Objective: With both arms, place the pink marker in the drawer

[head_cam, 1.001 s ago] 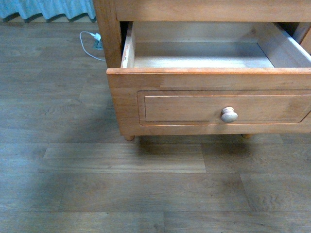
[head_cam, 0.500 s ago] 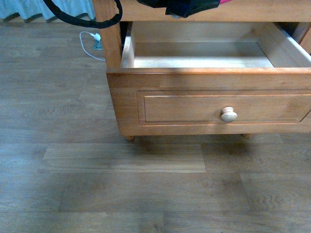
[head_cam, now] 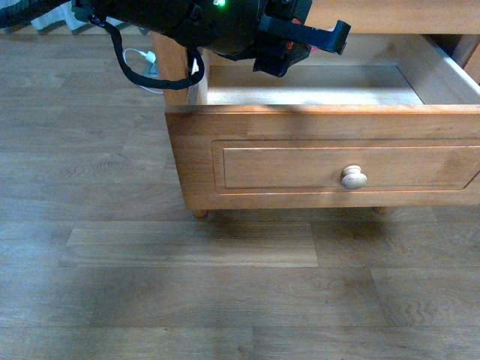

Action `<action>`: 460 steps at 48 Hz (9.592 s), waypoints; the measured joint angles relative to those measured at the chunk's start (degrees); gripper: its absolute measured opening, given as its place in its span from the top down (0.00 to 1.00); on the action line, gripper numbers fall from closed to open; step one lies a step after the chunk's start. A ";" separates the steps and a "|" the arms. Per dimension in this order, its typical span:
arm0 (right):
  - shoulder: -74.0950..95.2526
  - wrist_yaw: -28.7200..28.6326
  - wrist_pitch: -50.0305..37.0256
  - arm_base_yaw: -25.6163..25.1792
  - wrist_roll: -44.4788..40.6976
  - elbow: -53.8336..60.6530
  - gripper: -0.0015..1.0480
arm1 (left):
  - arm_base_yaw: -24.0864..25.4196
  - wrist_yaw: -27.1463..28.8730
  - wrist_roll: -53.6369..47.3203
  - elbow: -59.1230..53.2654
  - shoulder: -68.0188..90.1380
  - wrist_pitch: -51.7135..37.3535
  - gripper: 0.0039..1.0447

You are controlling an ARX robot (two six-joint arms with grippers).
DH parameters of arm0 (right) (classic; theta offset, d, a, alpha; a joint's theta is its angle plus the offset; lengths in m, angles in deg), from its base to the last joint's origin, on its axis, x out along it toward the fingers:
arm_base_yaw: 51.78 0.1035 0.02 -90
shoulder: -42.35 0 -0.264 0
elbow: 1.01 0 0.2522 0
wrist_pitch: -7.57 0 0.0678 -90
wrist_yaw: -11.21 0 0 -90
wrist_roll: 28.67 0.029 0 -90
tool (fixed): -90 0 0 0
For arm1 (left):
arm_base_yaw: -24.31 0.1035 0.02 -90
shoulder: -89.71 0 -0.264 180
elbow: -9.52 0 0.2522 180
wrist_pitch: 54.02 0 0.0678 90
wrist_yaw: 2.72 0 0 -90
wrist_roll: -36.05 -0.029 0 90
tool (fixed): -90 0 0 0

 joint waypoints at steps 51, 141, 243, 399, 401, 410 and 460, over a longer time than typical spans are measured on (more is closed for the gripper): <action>0.00 0.00 0.00 0.00 0.00 0.00 0.08 | 3.30 33.81 11.23 -37.92 -58.75 2.36 0.06; 0.00 -0.17 0.04 -0.07 0.00 0.02 0.08 | 26.21 16.66 7.15 -65.40 -100.85 8.46 0.96; 75.69 14.01 -22.84 2.14 -1.18 -34.53 0.08 | 26.21 16.66 7.10 -65.40 -111.10 19.17 0.06; -3.19 9.97 -32.09 -10.27 -1.73 15.80 0.99 | 26.21 16.66 7.10 -65.40 -111.10 19.17 0.06; -4.26 9.94 -31.39 -10.29 -1.73 16.15 0.99 | 26.21 16.66 7.10 -65.40 -111.10 19.17 0.06; -8.39 9.94 -28.35 -10.29 -1.73 17.22 0.99 | 26.21 16.66 7.10 -65.40 -111.10 19.17 0.06; -31.89 9.90 -7.15 -10.29 -1.73 19.10 0.99 | 26.21 16.66 7.10 -65.40 -111.10 19.17 0.06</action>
